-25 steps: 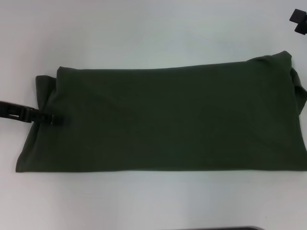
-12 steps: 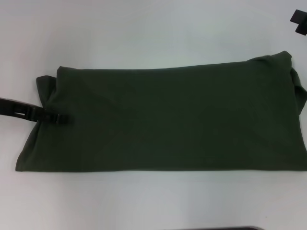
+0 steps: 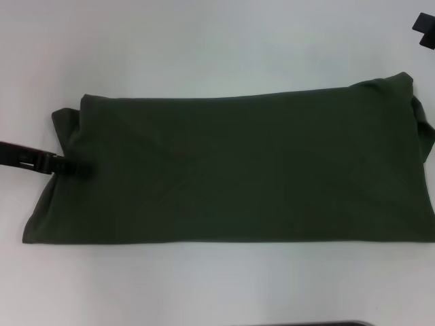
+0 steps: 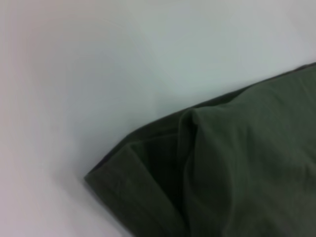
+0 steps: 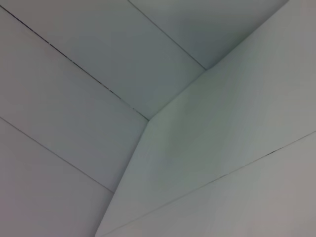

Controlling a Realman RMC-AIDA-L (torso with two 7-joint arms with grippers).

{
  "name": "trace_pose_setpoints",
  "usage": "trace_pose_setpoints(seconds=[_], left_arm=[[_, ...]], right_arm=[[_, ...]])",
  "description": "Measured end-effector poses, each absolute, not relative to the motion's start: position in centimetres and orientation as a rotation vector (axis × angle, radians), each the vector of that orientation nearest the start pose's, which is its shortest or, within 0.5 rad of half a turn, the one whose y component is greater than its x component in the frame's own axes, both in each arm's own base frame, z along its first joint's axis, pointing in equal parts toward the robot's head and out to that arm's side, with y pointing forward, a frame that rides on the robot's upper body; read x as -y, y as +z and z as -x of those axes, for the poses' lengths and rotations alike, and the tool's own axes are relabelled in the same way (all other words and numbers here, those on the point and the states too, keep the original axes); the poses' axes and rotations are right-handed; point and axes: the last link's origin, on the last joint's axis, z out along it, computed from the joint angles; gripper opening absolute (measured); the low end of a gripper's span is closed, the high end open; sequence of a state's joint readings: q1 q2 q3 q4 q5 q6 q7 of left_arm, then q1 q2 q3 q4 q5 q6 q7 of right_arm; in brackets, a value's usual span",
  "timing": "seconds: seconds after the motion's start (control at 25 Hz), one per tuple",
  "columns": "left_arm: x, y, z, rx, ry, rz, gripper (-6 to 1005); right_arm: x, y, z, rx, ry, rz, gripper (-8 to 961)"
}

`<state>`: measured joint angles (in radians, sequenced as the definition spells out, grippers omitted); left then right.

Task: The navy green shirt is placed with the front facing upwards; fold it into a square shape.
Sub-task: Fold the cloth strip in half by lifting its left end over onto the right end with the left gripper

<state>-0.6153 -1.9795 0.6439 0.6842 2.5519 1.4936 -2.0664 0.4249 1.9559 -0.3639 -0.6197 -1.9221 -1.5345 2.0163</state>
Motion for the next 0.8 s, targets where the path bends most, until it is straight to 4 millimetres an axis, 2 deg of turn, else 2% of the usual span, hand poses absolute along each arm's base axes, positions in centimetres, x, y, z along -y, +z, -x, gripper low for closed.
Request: trace_pose_setpoints(seconds=[0.28, 0.52, 0.6, 0.8], left_arm=[[-33.92, 3.19, 31.96, 1.475, 0.007, 2.507, 604], [-33.91, 3.11, 32.04, 1.48, 0.014, 2.503, 357], [-33.9, 3.06, 32.04, 1.481, 0.014, 2.503, 151], [-33.88, 3.05, 32.06, 1.481, 0.016, 2.503, 52]], right_arm=[[-32.3, 9.66, -33.45, -1.521, 1.073, 1.995, 758], [-32.22, 9.66, -33.52, -1.524, 1.073, 1.993, 757], [-32.2, 9.66, -33.54, -1.524, 1.072, 1.993, 757], [-32.15, 9.66, -33.59, -1.524, 1.071, 1.992, 758]])
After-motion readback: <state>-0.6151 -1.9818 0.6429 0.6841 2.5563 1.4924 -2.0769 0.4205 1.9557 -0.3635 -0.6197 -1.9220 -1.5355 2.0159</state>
